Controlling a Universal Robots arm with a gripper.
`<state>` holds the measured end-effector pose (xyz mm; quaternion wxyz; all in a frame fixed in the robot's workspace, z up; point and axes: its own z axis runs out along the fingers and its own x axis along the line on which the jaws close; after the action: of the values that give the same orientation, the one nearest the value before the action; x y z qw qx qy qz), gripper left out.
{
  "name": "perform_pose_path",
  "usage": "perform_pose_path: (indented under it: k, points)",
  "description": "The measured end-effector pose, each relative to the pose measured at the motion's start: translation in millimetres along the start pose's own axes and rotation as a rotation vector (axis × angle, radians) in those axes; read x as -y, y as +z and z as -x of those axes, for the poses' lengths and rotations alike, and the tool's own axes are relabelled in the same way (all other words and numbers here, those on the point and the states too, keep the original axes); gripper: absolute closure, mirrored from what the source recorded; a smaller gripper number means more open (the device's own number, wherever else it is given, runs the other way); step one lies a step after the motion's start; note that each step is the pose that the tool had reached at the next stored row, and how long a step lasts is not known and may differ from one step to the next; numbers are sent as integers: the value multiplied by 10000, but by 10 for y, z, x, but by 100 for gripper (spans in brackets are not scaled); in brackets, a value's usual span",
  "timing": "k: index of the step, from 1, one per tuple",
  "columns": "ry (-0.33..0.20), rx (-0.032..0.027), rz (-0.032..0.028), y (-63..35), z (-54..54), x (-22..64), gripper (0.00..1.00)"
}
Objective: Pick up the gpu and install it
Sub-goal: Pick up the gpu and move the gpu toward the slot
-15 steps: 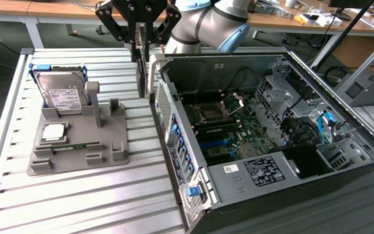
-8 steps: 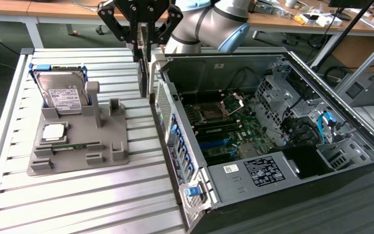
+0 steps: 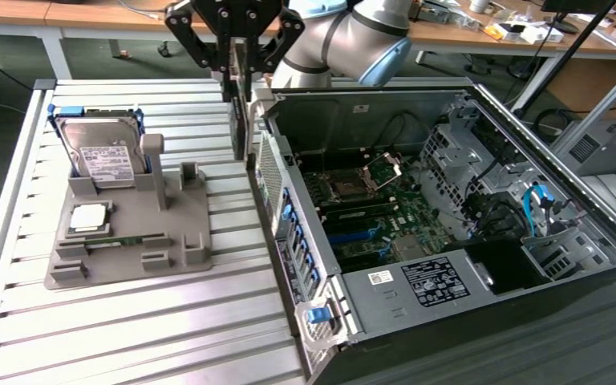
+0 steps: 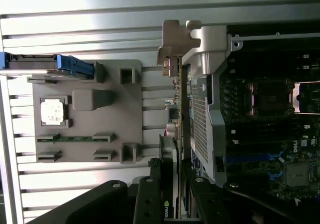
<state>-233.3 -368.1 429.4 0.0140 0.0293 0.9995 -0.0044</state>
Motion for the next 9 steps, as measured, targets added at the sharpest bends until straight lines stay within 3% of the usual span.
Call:
perform_pose_path:
  k: [9]
  points:
    - [0,0,0,1,32,-1,73]
